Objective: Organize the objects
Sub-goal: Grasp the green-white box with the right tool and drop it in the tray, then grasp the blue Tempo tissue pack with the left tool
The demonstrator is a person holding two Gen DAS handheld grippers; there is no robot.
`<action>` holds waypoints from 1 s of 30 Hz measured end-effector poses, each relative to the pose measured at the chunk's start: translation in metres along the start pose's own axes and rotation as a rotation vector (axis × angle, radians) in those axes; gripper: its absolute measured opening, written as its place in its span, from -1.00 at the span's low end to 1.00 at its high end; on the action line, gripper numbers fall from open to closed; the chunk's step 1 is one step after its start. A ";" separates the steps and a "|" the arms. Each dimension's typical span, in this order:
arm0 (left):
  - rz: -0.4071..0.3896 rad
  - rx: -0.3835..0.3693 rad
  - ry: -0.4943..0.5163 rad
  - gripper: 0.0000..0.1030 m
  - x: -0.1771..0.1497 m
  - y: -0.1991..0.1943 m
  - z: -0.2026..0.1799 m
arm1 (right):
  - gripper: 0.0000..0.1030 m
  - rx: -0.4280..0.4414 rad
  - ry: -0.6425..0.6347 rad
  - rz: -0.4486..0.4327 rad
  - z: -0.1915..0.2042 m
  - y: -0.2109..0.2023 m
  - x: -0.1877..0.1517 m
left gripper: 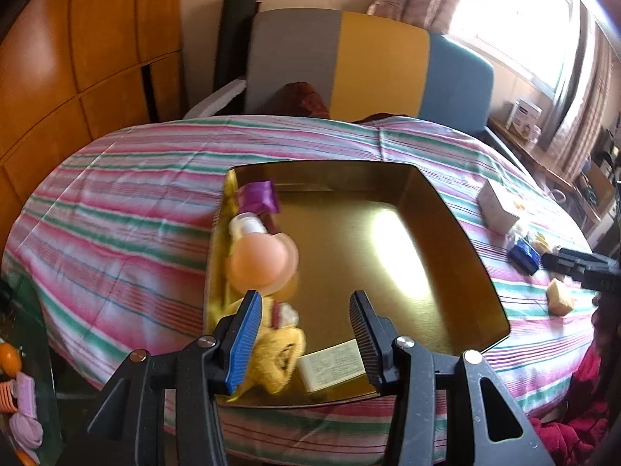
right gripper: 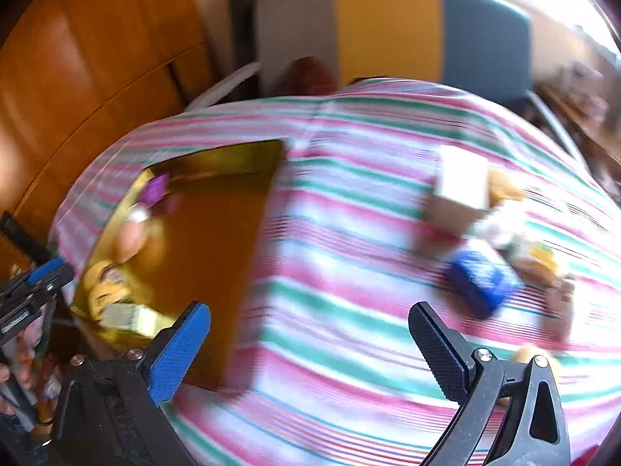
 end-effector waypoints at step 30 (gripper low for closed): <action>0.263 -0.440 0.377 0.45 0.015 0.086 -0.306 | 0.99 -0.245 0.664 -0.057 -0.255 -0.039 -0.052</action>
Point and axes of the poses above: each gripper's, at about its wrist camera, not at the fingertips, and y roughly the way its jaws point, z to its left, x to its top, the point moved 5 cm from there along y, roughly the way its jaws point, and after that the axes turned 1 degree about -x, right-handed, at the moved point
